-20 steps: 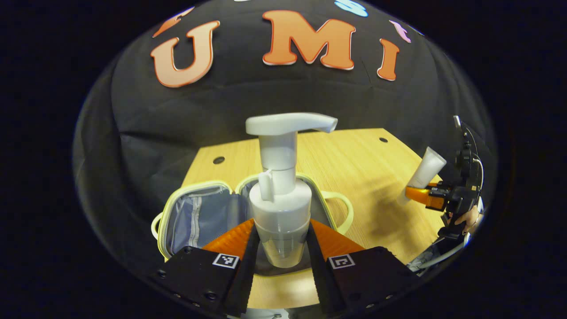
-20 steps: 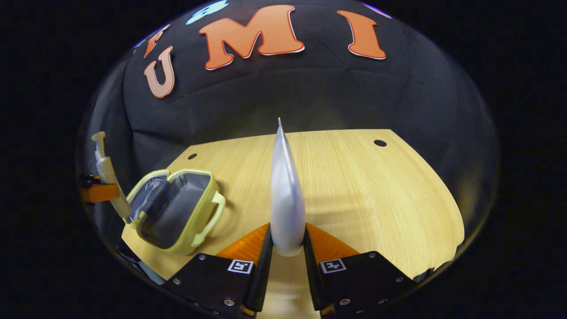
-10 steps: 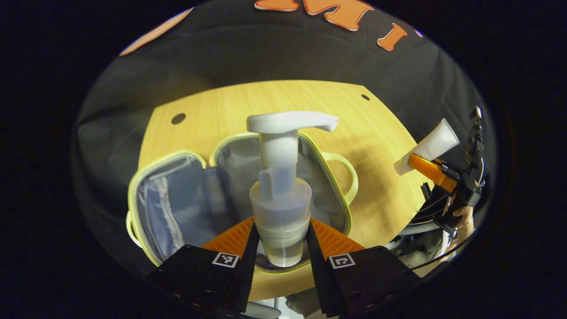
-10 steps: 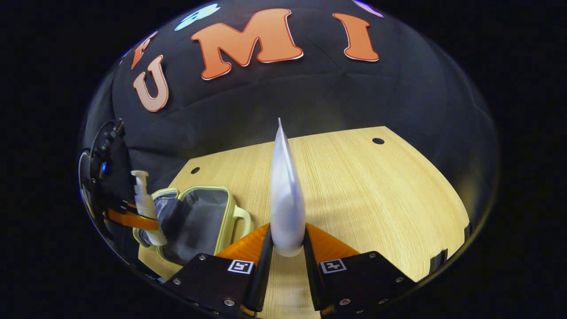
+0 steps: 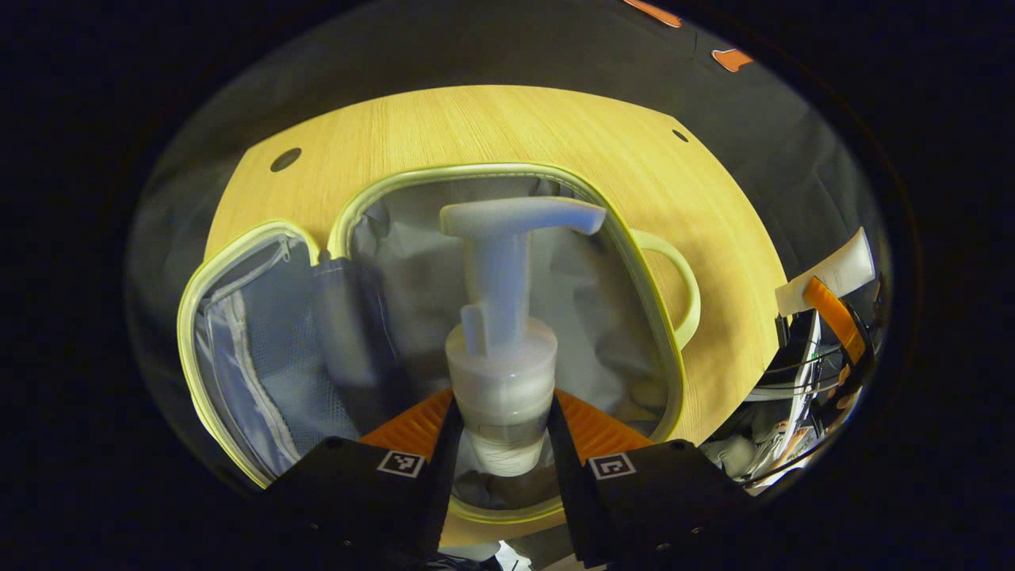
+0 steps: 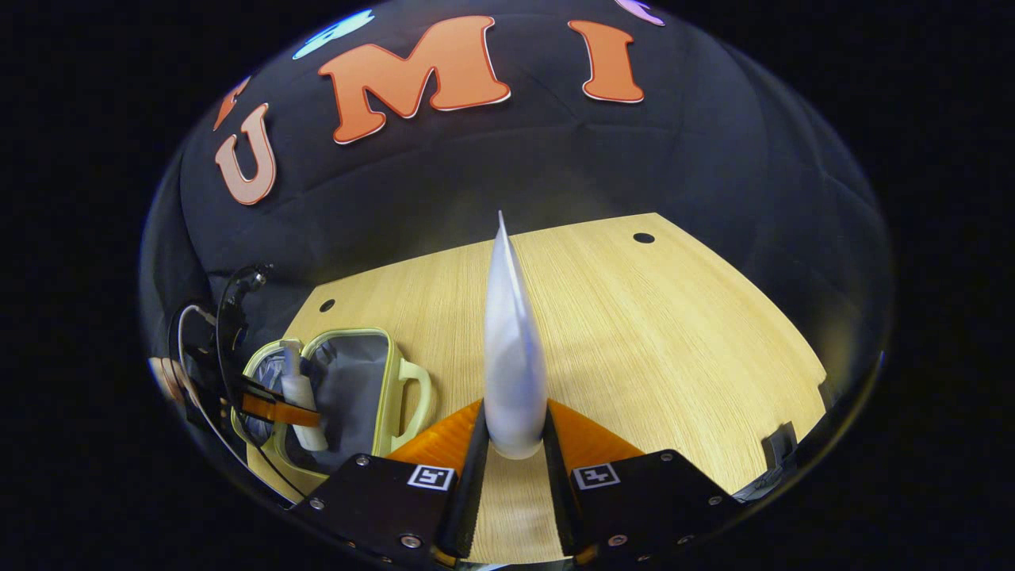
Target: First open the suitcase, pack the skin care products into it, and then close the suitcase.
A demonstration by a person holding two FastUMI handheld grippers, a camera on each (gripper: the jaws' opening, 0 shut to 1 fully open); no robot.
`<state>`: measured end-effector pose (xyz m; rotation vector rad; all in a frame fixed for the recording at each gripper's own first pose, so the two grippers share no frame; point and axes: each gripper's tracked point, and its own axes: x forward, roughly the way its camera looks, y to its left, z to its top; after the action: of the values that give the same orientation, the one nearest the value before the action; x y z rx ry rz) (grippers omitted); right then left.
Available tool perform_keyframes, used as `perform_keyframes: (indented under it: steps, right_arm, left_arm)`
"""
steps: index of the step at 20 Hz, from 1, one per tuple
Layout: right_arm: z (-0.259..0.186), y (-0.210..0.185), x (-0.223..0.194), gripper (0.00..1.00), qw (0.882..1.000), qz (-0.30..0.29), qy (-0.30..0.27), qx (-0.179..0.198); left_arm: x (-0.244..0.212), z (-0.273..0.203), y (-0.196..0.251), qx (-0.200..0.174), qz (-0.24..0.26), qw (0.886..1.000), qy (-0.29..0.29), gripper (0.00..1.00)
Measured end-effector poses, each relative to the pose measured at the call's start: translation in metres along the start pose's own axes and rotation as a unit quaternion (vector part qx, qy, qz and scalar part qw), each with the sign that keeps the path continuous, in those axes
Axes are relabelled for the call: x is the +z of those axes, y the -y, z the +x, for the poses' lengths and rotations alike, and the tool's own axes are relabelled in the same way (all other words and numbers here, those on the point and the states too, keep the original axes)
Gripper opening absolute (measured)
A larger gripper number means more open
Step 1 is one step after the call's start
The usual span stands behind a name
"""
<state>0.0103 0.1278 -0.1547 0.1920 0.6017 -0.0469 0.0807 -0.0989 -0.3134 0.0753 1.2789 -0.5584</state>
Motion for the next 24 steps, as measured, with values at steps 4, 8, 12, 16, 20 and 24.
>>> perform_keyframes:
  steps: [4, 8, 12, 16, 20, 24]
  right_arm:
    - [-0.002, -0.005, 0.002, 0.41, 1.000, -0.003, -0.003, 0.000]
    - [-0.005, -0.024, 0.008, 0.40, 1.000, -0.009, -0.003, 0.017]
    - [-0.009, -0.060, 0.017, 0.40, 0.998, -0.030, -0.008, 0.048]
    - [-0.008, -0.114, 0.020, 0.40, 0.992, -0.062, -0.036, 0.101]
    - [0.004, -0.160, 0.009, 0.41, 0.985, -0.079, -0.078, 0.130]
    - [0.014, -0.195, -0.022, 0.41, 0.973, -0.077, -0.161, 0.147]
  left_arm:
    - [0.004, 0.003, -0.010, 0.009, -0.007, 1.000, 0.011, 0.62]
    - [0.011, -0.012, -0.006, 0.023, -0.005, 0.999, 0.047, 0.99]
    - [0.024, -0.048, -0.002, 0.040, 0.014, 0.990, 0.133, 0.99]
    - [0.057, -0.106, -0.001, 0.089, 0.057, 0.962, 0.254, 0.99]
    - [0.069, -0.170, 0.009, 0.124, 0.064, 0.934, 0.330, 0.99]
    - [0.061, -0.210, -0.007, 0.131, 0.043, 0.916, 0.376, 0.98]
